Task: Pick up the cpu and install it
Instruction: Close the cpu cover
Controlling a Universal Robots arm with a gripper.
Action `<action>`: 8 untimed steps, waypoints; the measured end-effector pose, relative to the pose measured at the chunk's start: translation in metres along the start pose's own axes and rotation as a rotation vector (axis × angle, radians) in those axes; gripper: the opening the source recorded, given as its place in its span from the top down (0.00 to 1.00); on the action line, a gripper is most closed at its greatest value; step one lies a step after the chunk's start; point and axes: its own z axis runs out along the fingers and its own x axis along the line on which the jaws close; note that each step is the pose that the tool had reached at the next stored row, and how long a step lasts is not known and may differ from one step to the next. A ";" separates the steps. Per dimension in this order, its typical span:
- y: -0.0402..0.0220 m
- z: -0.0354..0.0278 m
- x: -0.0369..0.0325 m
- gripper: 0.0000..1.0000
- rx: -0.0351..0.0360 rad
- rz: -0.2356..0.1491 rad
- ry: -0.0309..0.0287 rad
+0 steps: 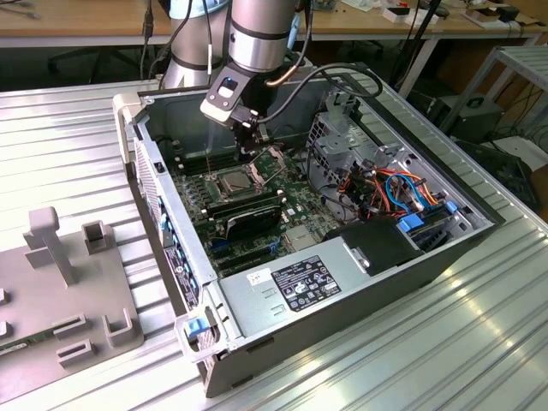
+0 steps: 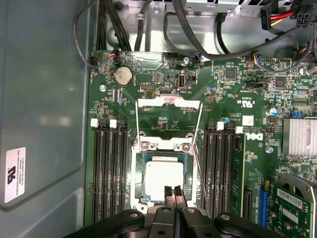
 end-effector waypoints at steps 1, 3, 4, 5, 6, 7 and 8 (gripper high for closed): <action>0.0000 -0.0007 0.0000 0.89 -0.0001 0.000 0.0002; 0.0001 -0.0024 0.0000 0.89 -0.0002 0.000 0.0003; 0.0001 -0.0032 0.0000 0.89 -0.0003 0.000 0.0004; 0.0001 -0.0044 -0.0001 0.89 -0.0003 0.000 0.0004; 0.0001 -0.0052 -0.0001 0.89 -0.0002 0.000 0.0004; 0.0002 -0.0058 -0.0001 0.89 -0.0003 0.000 0.0004; 0.0002 -0.0063 -0.0001 0.89 -0.0003 0.000 0.0004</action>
